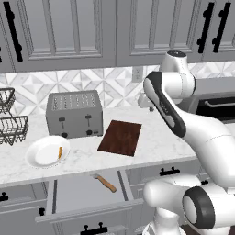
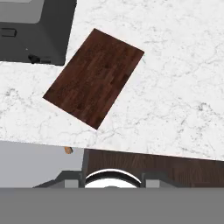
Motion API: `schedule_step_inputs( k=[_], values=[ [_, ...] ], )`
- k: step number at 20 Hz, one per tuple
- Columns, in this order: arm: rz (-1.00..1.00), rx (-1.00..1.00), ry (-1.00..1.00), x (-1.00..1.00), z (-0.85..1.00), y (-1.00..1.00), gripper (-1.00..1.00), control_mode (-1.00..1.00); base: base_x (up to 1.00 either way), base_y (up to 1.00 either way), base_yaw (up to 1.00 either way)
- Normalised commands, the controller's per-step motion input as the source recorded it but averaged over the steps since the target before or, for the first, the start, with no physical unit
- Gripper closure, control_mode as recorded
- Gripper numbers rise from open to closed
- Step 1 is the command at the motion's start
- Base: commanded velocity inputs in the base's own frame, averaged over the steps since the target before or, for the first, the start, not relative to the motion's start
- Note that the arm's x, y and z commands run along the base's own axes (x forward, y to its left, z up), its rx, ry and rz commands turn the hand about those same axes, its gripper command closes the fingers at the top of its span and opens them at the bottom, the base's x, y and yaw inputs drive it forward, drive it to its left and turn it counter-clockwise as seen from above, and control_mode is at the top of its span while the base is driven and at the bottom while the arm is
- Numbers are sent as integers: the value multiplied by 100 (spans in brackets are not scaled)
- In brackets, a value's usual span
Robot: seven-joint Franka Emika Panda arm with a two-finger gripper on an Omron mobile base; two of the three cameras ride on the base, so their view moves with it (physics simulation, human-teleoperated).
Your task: Pick up the knife from the drawer and place it on the cutting board. Then place the meat from the plate to the cutting board.
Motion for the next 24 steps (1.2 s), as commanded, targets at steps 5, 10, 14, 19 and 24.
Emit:
schedule_step_inputs(
  k=[5, 10, 14, 19, 24],
  values=[
    [0, 0, 8, -18, -17, -5, -100, -100, 0, 0, 0],
    [-1, 5, -1, -65, -41, -16, -100, -100, 0, 0, 0],
    [0, 13, -7, -32, -33, 0, -100, -100, 0, 0, 0],
    [0, 18, -3, -36, -37, -1, -100, -100, 0, 0, 0],
    [0, 4, 0, -23, -14, -4, -100, -100, 0, 0, 0]
  ],
)
